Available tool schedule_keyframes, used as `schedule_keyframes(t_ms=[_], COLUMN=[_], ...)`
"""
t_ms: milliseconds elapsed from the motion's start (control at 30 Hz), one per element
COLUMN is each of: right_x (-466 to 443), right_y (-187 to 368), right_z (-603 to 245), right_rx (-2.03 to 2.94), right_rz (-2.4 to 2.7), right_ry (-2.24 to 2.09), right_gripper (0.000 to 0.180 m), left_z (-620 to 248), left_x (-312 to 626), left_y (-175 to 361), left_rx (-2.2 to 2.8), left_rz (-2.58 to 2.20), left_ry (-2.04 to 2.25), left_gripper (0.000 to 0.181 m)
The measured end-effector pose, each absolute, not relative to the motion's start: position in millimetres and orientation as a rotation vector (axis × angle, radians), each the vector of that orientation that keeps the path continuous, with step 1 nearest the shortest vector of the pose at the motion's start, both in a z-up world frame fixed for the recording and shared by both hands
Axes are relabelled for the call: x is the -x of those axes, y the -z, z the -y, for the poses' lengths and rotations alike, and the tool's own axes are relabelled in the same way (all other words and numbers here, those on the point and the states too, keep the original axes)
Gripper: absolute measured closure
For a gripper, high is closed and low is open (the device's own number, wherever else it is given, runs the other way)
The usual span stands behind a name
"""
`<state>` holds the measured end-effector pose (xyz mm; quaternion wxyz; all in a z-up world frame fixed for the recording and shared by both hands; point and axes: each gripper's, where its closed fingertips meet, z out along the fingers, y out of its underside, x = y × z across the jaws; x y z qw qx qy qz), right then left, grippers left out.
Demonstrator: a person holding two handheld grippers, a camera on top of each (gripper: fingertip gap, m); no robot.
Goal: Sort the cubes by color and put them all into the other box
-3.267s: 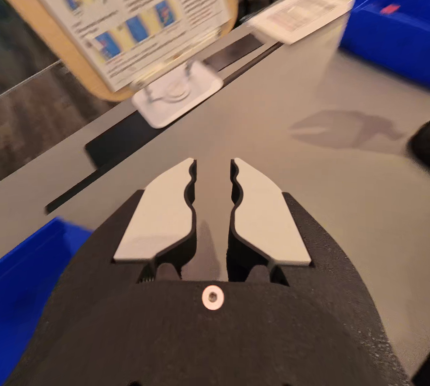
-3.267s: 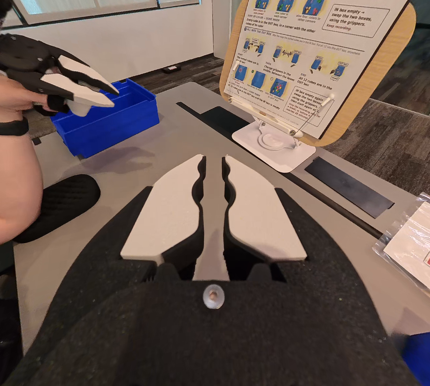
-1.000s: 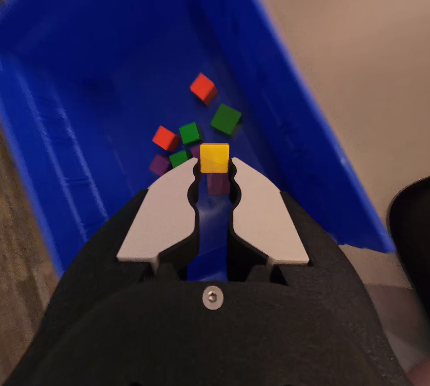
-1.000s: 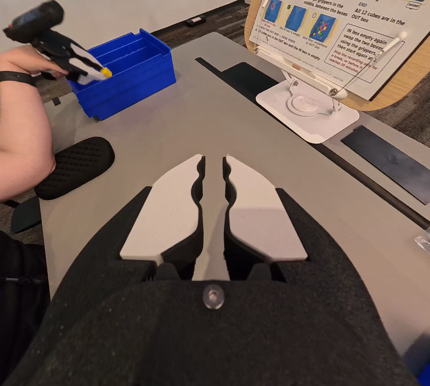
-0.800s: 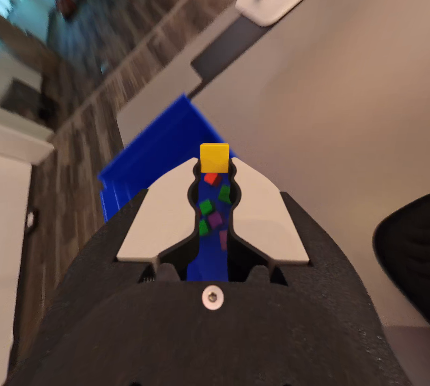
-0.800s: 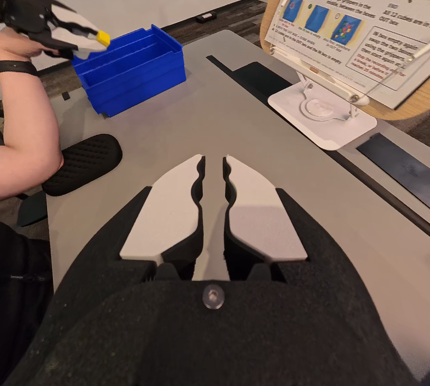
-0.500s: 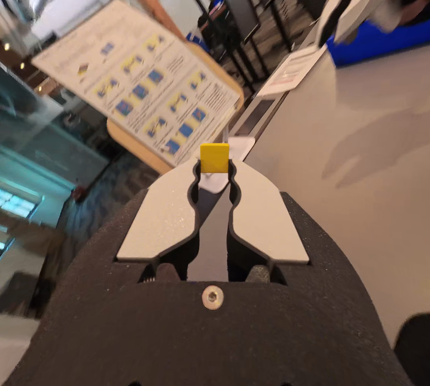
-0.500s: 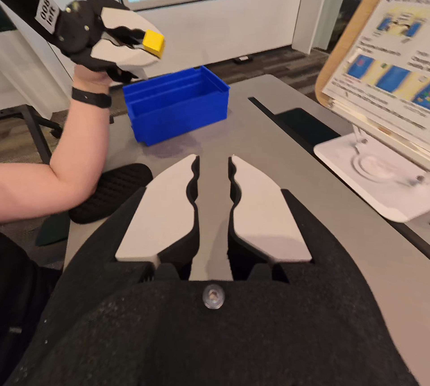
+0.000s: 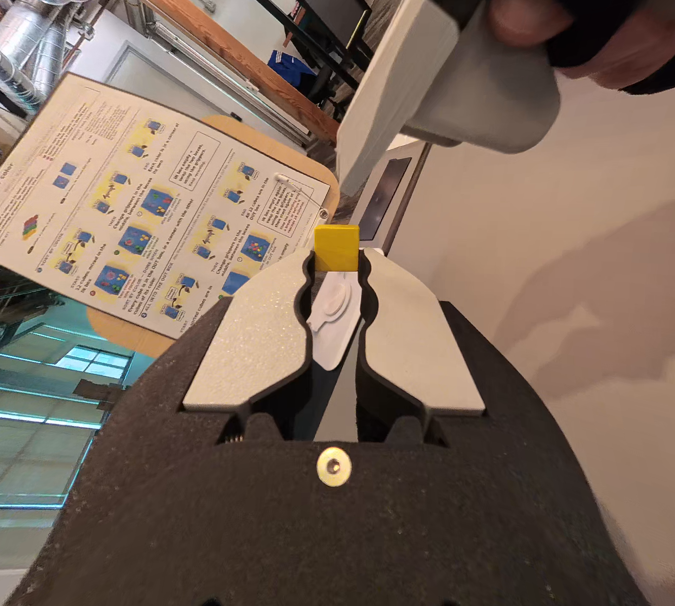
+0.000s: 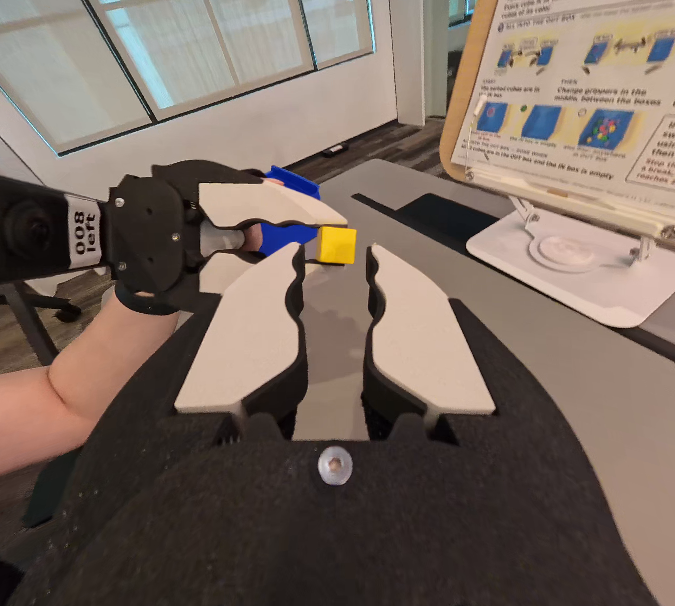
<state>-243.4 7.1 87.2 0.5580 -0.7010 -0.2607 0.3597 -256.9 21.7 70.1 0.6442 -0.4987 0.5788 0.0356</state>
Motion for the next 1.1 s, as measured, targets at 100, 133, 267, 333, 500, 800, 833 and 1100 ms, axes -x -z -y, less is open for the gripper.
schedule_keyframes(t_ms=[100, 133, 267, 333, 500, 800, 833, 1100], right_x=[244.5, 245.6, 250.3, 251.8, 247.6, 239.8, 237.9, 174.2], right_y=[-77.0, -74.3, -63.4, -62.0, -56.6, -55.7, -56.3, -83.1], right_z=[-9.3, -9.8, -10.8, -10.4, -8.4, -2.2, -1.8, -9.4], right_rx=[1.704, 1.717, 1.759, 1.759, 1.811, 1.842, 1.843, 1.829], right_rz=[0.625, 0.625, 0.655, 0.670, 0.701, 0.783, 0.791, 0.704], right_ry=[-0.925, -0.947, -0.957, -0.953, -0.981, -1.014, -1.011, -0.929], right_gripper=[0.149, 0.149, 0.151, 0.156, 0.158, 0.158, 0.158, 0.158], left_z=[-19.8, -19.2, -15.0, -12.8, -9.7, -3.5, -2.6, -8.8], left_x=[251.4, 250.3, 244.3, 240.9, 236.2, 227.8, 226.5, 229.2], left_y=[-67.2, -66.4, -61.4, -58.4, -54.5, -53.5, -53.8, -49.0], left_rx=[1.131, 1.128, 1.120, 1.114, 1.127, 1.148, 1.163, 1.240], left_rz=[-1.330, -1.335, -1.364, -1.382, -1.395, -1.370, -1.360, -1.321], left_ry=[-0.070, -0.070, -0.056, -0.059, -0.047, -0.026, -0.008, 0.042], left_gripper=[0.159, 0.159, 0.159, 0.159, 0.159, 0.159, 0.159, 0.159])
